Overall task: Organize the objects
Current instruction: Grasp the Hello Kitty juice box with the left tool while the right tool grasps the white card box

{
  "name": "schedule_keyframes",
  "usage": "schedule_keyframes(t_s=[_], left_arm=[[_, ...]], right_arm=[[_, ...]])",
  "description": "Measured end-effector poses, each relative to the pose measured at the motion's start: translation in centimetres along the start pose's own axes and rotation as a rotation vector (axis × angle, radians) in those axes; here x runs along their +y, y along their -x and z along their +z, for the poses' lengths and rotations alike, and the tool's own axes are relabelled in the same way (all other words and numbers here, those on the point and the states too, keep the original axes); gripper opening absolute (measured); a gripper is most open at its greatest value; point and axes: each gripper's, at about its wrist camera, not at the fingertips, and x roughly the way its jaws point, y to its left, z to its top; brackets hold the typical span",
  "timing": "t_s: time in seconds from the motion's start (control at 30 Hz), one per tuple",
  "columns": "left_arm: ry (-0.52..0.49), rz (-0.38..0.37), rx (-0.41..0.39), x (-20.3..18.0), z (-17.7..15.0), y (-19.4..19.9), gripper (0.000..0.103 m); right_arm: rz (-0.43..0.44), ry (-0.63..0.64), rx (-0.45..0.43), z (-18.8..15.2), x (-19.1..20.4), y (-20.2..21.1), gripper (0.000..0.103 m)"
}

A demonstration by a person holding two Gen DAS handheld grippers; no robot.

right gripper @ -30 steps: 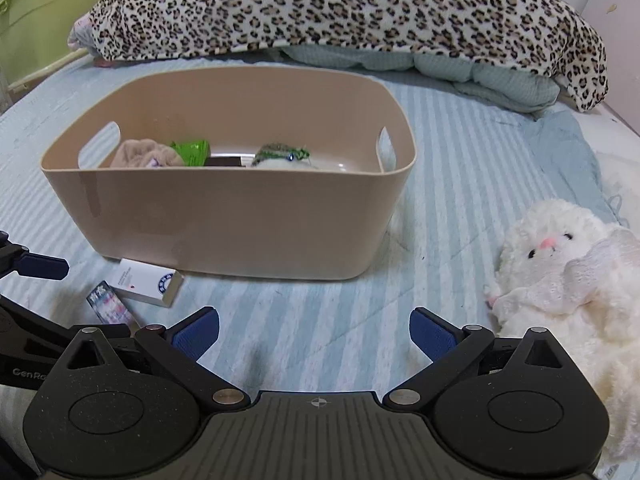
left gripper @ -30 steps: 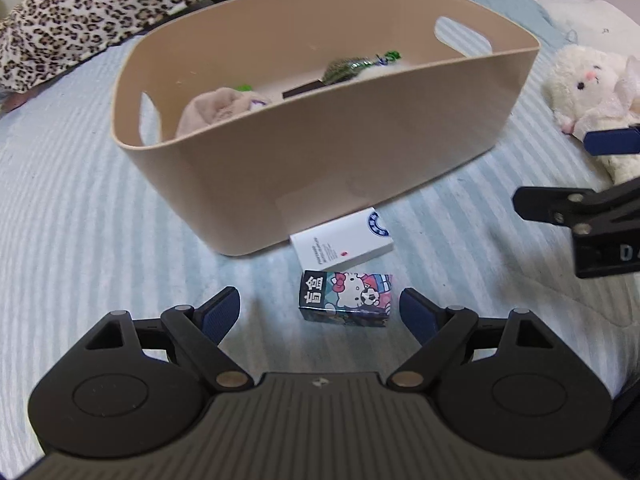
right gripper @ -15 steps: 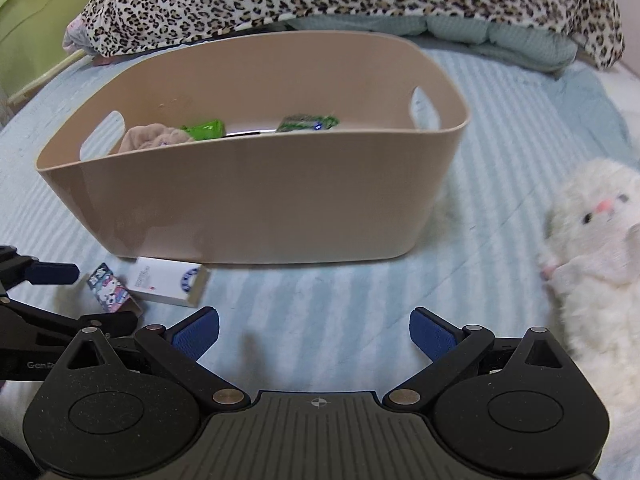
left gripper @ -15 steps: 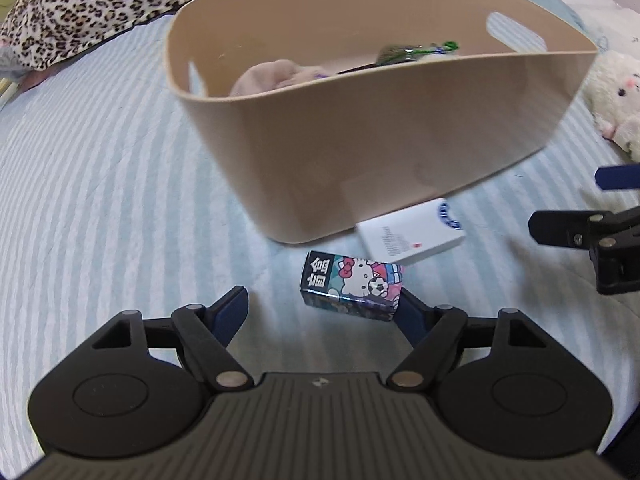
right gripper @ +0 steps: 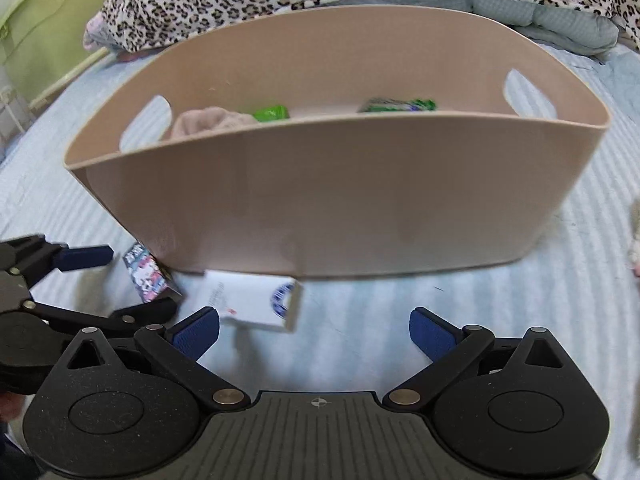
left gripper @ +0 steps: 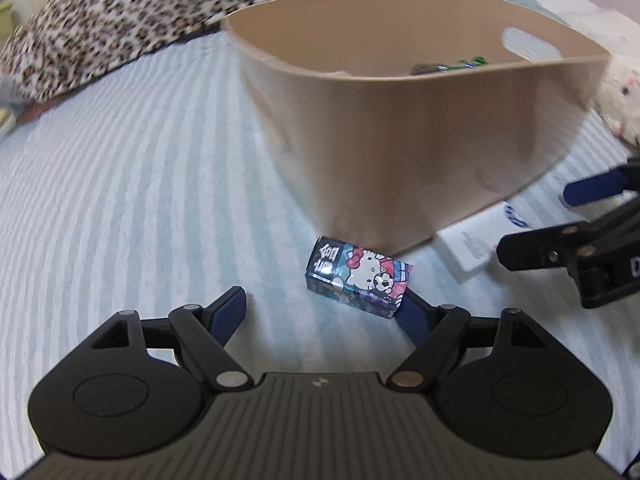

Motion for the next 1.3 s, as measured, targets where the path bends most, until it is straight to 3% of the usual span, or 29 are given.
schedule_keyframes(t_s=[0.2,0.47,0.67,0.77,0.83,0.87,1.1,1.3], left_arm=[[0.079,-0.028,0.007,2.0,0.2,-0.6,0.084],[0.043,-0.045,-0.029,2.2,0.7,-1.8,0.085],[0.029,-0.07,-0.04,1.9,0.5,-1.5,0.07],[0.005,-0.081,-0.042,1.3,0.4,-1.6,0.055],[0.009,-0.088,-0.037,1.3,0.3,-1.5,0.053],[0.013,-0.091,-0.033,1.4,0.3,-1.5,0.053],[-0.004,-0.09,-0.033,0.8,-0.2,-0.1,0.053],[-0.018,-0.059,-0.1,0.1,-0.6,3.0,0.053]], right_arm=[[0.0,-0.033,-0.001,0.3,1.1,-1.3,0.103],[-0.048,-0.026,-0.01,0.2,1.9,-2.3,0.103],[-0.13,0.026,-0.015,-0.1,1.9,-2.2,0.086],[-0.141,0.033,-0.021,-0.3,1.6,-1.8,0.072],[-0.137,0.034,-0.025,-0.4,1.3,-1.5,0.058],[-0.14,0.037,-0.028,-0.5,1.2,-1.4,0.055],[-0.141,0.078,-0.022,-1.0,1.1,0.1,0.056],[-0.09,0.065,-0.053,-0.7,1.0,2.4,0.056]])
